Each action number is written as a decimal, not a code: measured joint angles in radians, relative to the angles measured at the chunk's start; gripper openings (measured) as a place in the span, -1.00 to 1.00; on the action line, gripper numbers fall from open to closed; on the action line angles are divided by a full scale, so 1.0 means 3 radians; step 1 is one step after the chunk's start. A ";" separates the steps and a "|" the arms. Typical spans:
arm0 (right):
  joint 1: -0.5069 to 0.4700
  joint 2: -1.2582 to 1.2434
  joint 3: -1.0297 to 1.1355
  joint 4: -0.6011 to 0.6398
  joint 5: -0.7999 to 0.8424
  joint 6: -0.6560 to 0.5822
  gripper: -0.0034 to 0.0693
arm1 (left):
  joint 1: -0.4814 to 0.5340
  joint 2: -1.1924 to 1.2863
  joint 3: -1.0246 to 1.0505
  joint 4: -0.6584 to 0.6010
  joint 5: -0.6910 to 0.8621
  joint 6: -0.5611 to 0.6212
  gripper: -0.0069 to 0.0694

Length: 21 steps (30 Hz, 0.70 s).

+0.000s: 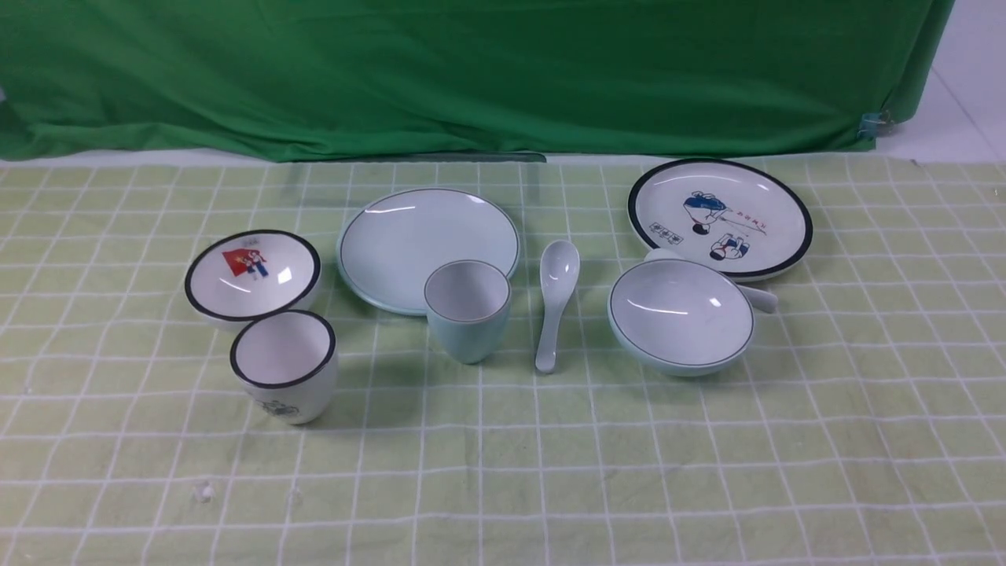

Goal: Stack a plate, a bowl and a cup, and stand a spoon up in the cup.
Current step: Use the right arm to grab a blue rice bowl

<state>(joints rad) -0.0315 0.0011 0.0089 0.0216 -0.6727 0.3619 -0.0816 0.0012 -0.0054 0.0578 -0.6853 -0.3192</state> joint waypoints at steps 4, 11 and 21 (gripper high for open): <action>0.0000 0.0190 -0.0218 0.0000 0.0342 -0.0091 -0.36 | 0.0000 0.0148 -0.0587 0.0141 0.0534 -0.0209 -0.89; 0.0000 0.1327 -0.1163 0.0000 0.1226 -0.0941 -0.87 | 0.0000 0.1440 -0.1941 0.0387 0.1749 0.0139 -0.89; 0.0354 0.3349 -0.1981 0.0000 0.2632 -0.1088 -0.87 | 0.0000 0.3375 -0.2884 -0.0343 0.3428 0.0549 -0.89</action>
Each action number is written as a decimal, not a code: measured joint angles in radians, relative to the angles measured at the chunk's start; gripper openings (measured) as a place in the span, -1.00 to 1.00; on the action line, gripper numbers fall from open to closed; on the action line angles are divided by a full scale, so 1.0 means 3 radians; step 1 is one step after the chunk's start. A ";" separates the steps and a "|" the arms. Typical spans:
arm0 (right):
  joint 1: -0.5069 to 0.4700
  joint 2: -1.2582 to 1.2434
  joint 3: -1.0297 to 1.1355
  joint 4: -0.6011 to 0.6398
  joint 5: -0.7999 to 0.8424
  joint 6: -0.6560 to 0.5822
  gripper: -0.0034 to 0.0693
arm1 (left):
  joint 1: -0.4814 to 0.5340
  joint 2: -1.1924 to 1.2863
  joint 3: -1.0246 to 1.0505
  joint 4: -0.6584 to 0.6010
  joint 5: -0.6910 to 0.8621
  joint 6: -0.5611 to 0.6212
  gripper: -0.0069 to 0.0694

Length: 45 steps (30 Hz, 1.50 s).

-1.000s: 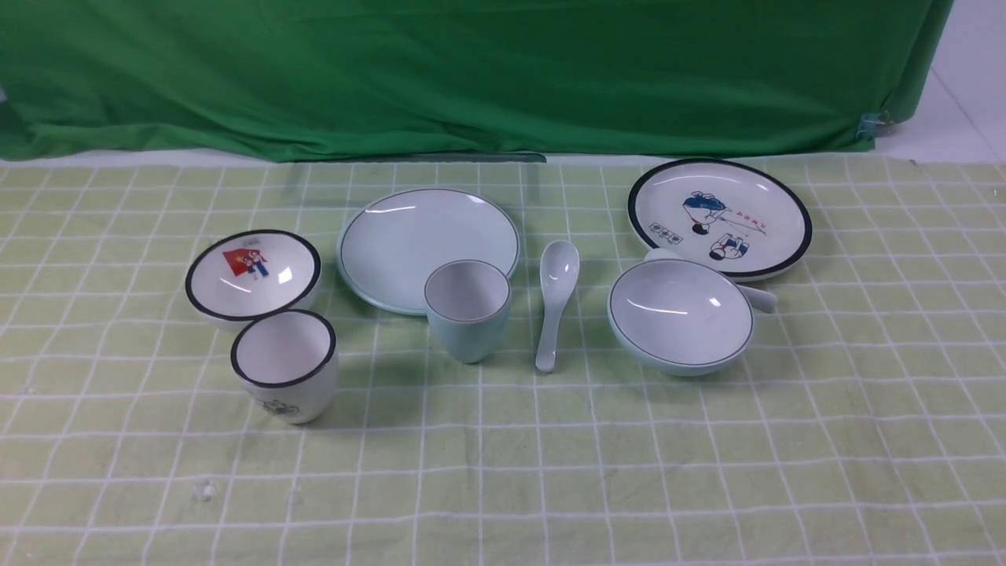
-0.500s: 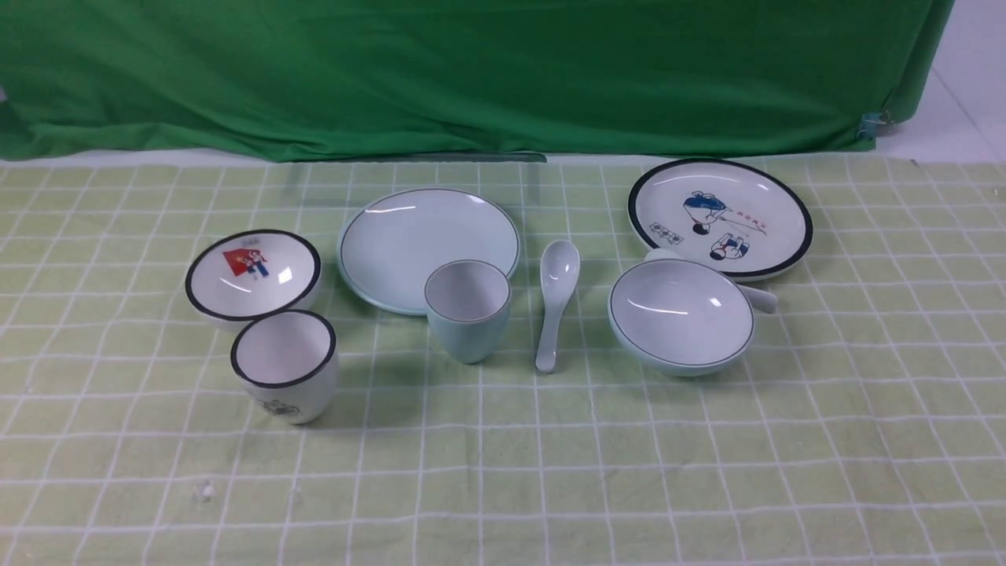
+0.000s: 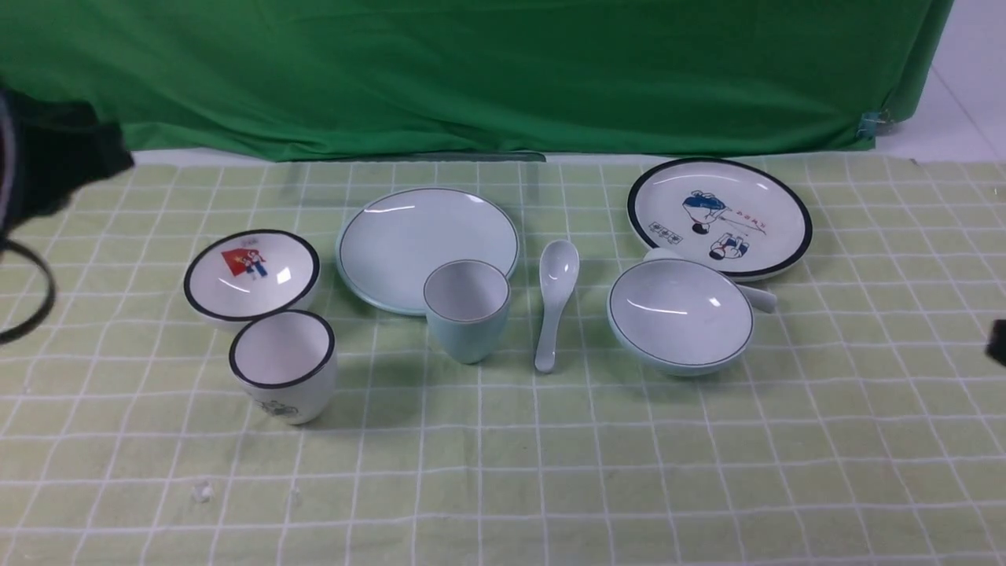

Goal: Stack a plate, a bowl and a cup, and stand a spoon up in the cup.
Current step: Use the right arm to grab a blue rice bowl, then use the right arm to put the blue rice bowl into the blue large plate in the middle

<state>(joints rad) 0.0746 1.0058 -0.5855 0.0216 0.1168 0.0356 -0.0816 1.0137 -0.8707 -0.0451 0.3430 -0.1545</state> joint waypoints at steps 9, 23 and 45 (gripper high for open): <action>0.0685 0.1846 -0.1596 0.0061 0.1494 -0.0372 -0.44 | -0.0011 0.0964 -0.0560 -0.1826 0.1512 0.1763 -0.87; 0.0704 0.3462 -0.2862 0.0343 0.1596 -0.0073 -0.10 | -0.0259 0.1108 -0.0568 -0.1657 0.1409 0.2093 -0.73; 0.1214 0.4509 -0.5815 0.1187 0.2186 -0.0718 -0.67 | -0.0259 0.1108 -0.0568 -0.1733 0.1234 0.2093 -0.66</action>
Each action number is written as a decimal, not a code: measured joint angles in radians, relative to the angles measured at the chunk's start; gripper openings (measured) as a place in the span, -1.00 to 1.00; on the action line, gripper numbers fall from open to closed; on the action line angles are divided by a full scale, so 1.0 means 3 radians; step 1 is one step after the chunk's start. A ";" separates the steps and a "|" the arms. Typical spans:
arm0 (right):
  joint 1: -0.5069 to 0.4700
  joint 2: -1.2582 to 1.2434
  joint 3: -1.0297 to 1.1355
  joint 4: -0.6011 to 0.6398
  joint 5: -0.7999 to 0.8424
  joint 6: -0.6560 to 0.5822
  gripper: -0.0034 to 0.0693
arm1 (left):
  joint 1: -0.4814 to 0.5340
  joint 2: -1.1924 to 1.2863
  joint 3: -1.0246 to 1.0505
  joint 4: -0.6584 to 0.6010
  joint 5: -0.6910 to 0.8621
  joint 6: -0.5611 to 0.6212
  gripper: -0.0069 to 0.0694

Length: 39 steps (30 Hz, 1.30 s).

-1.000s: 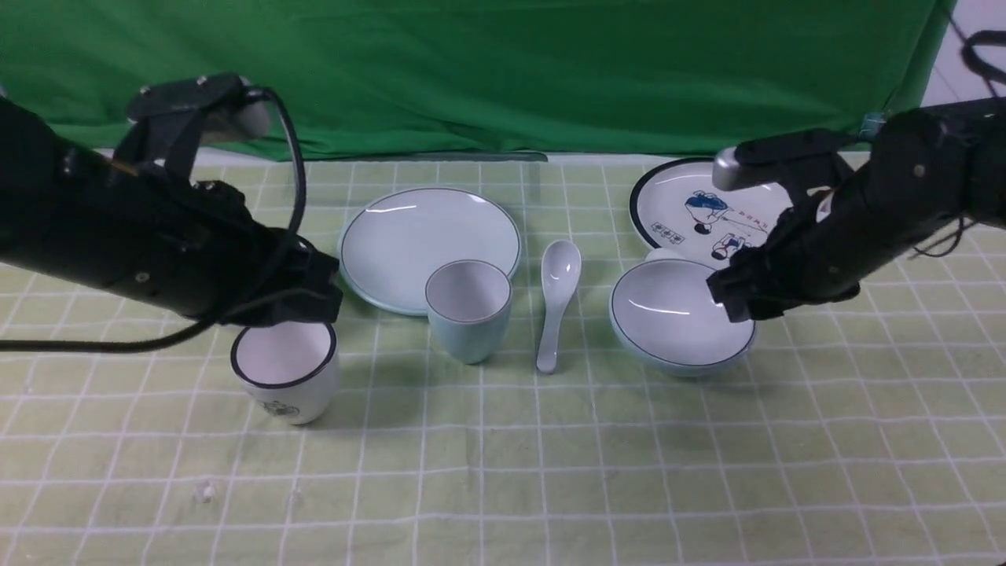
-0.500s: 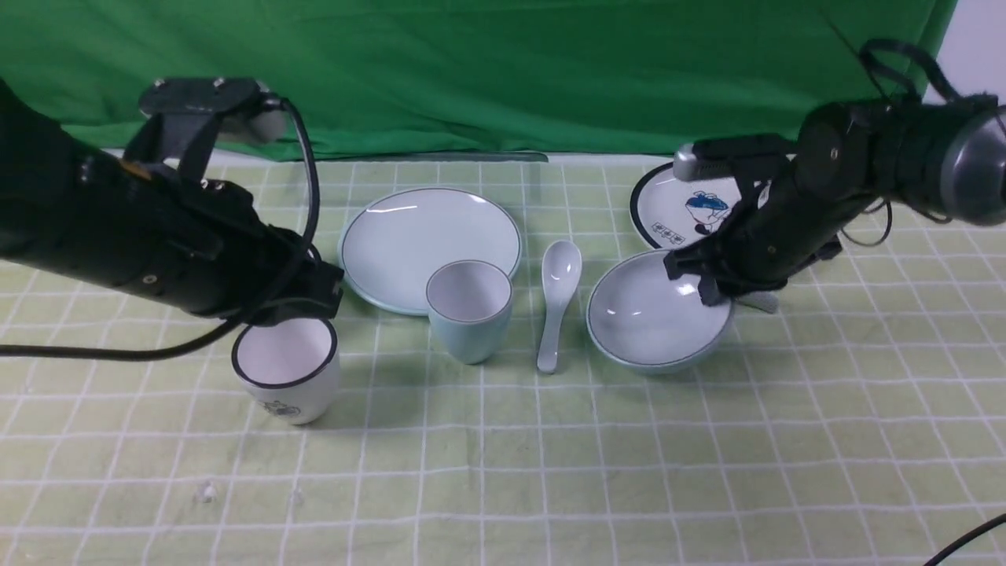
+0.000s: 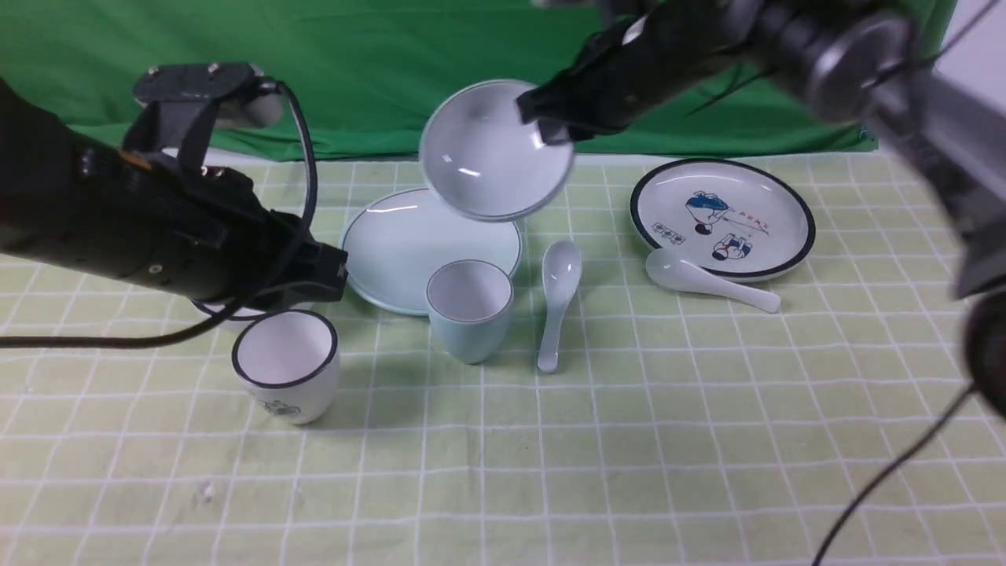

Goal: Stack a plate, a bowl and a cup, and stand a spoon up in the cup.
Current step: Use the right arm to put the blue rice bowl into the blue large plate in the middle

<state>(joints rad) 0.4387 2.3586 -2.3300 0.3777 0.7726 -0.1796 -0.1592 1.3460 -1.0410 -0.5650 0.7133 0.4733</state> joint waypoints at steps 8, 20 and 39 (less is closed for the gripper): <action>0.0058 0.0455 -0.0595 -0.0250 0.0451 0.0186 -0.67 | 0.0000 0.0003 0.0000 -0.0080 -0.0011 -0.0011 -0.64; -0.0343 0.0288 -0.0718 0.0144 0.1082 -0.0163 -0.67 | 0.0000 0.0446 -0.0315 0.0214 -0.0295 -0.0254 -0.62; -0.0495 0.0089 -0.0439 0.0270 0.1470 -0.0556 -0.67 | 0.0029 0.2934 -0.2859 0.2135 -0.0141 -0.1360 -0.61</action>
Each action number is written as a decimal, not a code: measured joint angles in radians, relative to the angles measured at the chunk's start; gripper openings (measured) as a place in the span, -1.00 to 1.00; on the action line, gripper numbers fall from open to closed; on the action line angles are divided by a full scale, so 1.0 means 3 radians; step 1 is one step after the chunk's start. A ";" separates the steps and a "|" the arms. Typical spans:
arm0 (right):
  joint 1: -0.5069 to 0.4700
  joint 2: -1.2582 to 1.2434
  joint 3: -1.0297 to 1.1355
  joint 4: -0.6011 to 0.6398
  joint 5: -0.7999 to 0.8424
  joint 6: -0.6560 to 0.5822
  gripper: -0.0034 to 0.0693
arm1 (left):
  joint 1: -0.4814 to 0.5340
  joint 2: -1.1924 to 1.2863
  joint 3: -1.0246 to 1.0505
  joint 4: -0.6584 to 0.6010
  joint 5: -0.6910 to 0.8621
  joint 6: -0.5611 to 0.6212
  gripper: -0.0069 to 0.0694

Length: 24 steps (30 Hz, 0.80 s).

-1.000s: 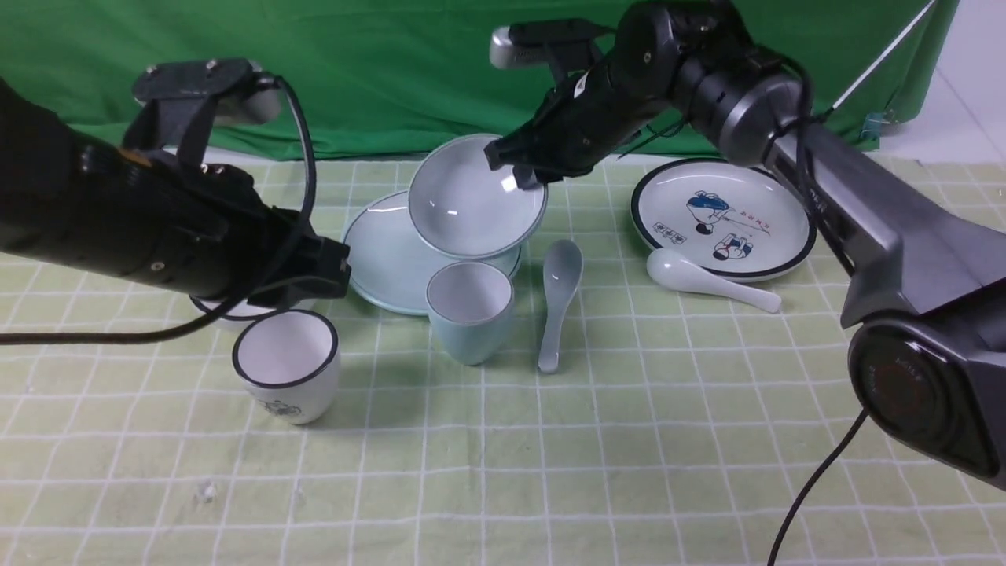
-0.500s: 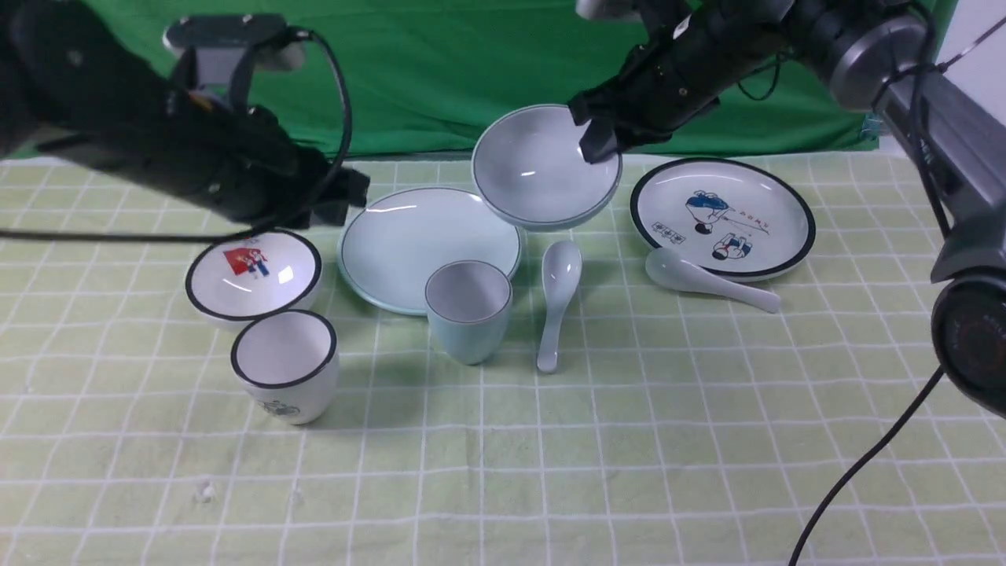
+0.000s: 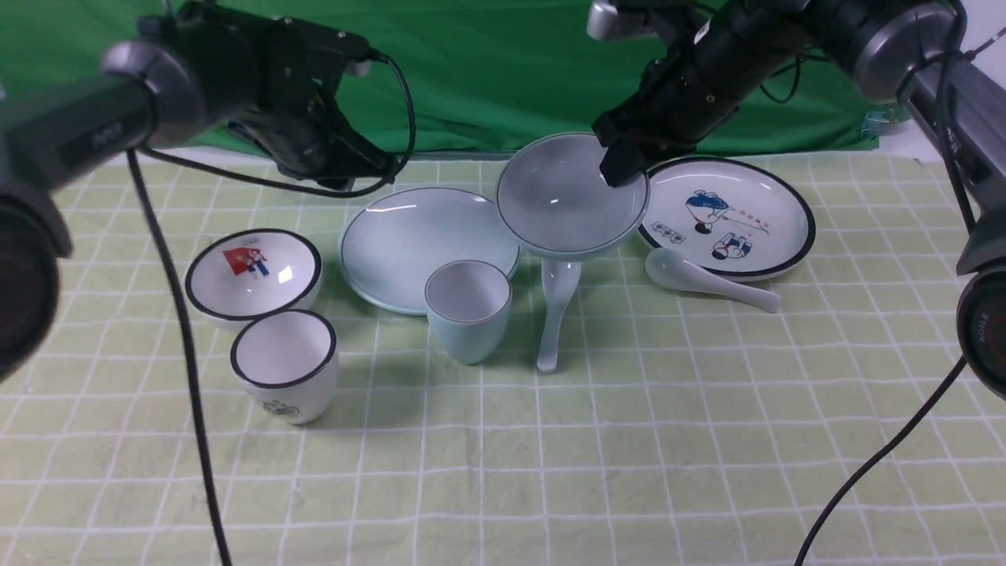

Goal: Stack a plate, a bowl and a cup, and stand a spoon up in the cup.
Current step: Use the right arm to put the blue rice bowl into the blue large plate in the middle

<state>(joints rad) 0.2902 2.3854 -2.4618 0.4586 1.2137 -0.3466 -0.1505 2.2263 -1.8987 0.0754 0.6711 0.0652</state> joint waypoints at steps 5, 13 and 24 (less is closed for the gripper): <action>-0.0025 0.0000 0.0000 -0.0020 0.0000 -0.0004 -0.67 | 0.0086 0.0382 -0.0443 -0.0058 0.0182 -0.0034 -0.61; -0.0076 0.0000 0.0000 -0.0020 0.0000 -0.0011 -0.67 | 0.0105 0.0618 -0.0671 -0.0627 0.0528 0.0443 -0.81; -0.0084 0.0003 0.0000 -0.0013 -0.0006 -0.0011 -0.67 | -0.0013 0.0618 -0.0750 -0.1300 0.1029 0.0887 -0.90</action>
<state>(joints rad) 0.2652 2.3864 -2.4618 0.4547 1.2119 -0.3497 -0.1544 2.4118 -2.1238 -0.3146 0.9797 0.3312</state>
